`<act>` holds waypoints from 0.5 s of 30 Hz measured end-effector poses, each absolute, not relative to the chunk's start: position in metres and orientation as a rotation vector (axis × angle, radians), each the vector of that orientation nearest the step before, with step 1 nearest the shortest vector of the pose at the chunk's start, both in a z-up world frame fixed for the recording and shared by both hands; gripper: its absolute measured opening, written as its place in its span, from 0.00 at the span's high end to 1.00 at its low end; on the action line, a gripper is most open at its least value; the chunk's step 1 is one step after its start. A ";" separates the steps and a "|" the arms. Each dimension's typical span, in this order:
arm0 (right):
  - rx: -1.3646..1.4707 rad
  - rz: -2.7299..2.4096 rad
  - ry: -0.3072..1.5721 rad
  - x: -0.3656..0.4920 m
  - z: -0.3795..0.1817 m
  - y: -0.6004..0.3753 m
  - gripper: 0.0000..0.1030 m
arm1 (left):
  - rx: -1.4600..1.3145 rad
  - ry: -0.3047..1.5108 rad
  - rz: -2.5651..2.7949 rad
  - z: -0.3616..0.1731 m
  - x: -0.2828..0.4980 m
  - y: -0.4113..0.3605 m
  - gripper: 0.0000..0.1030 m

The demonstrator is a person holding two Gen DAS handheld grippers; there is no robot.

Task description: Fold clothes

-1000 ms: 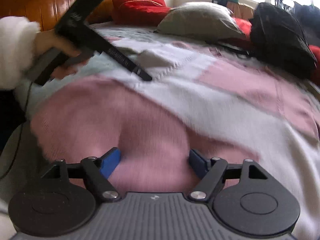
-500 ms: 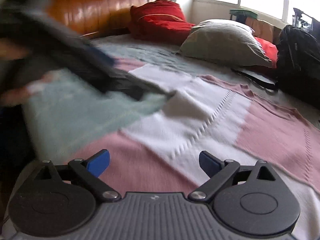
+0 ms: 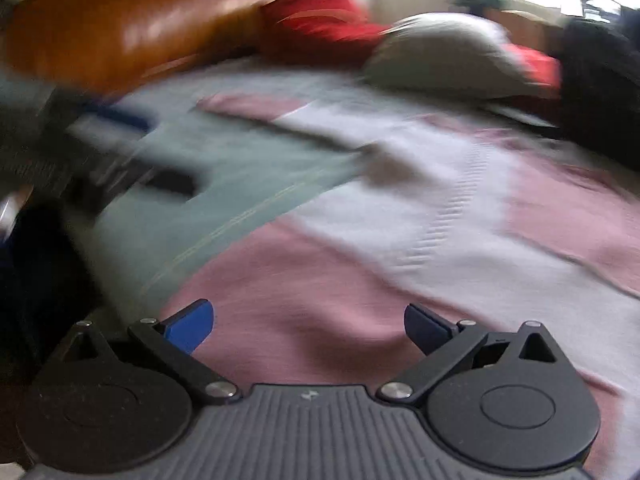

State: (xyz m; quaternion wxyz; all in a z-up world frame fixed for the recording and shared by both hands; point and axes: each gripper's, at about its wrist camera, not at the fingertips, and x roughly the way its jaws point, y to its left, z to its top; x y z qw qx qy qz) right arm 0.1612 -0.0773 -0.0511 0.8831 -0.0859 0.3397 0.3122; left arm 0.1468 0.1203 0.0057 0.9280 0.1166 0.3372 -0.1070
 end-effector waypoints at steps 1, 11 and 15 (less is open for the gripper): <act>-0.172 0.597 0.683 0.164 -0.044 -0.096 0.00 | 0.244 0.684 -0.233 0.006 0.145 0.116 0.04; -0.074 0.353 0.815 0.134 -0.079 -0.238 0.00 | 0.235 0.706 -0.376 -0.007 0.139 0.062 0.03; -0.016 0.381 0.782 0.142 -0.061 -0.256 0.00 | 0.237 0.760 -0.421 -0.014 0.153 0.047 0.03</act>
